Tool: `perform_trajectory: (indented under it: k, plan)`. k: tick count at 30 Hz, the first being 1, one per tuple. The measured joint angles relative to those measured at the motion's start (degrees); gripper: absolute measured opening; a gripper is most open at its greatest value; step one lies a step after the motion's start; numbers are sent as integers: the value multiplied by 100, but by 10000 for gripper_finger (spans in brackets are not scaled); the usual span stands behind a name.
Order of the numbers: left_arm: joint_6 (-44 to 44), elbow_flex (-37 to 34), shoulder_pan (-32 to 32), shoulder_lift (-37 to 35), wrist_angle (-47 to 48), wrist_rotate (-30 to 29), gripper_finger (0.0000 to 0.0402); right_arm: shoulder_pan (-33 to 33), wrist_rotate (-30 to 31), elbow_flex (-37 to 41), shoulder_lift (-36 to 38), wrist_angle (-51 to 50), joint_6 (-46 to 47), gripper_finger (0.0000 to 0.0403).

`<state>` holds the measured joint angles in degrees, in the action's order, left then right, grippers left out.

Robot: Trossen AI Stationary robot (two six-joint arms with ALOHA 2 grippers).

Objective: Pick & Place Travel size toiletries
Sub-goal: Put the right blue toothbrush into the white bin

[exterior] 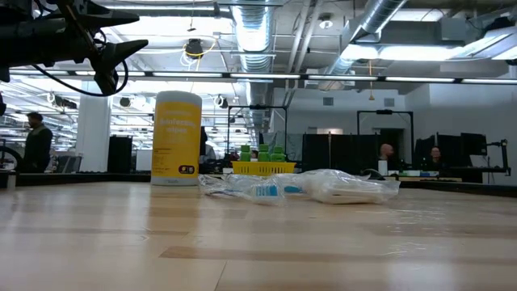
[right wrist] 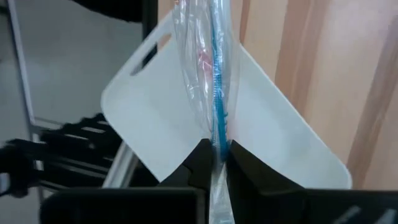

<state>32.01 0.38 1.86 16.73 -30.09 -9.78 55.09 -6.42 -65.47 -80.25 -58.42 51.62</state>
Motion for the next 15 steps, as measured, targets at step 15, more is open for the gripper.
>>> perform_trajectory:
  k: [15]
  plan:
    - [2, -1, -1, 0, 0, 0, 172, 651, -119, 0, -1277, 81, -183, 32]
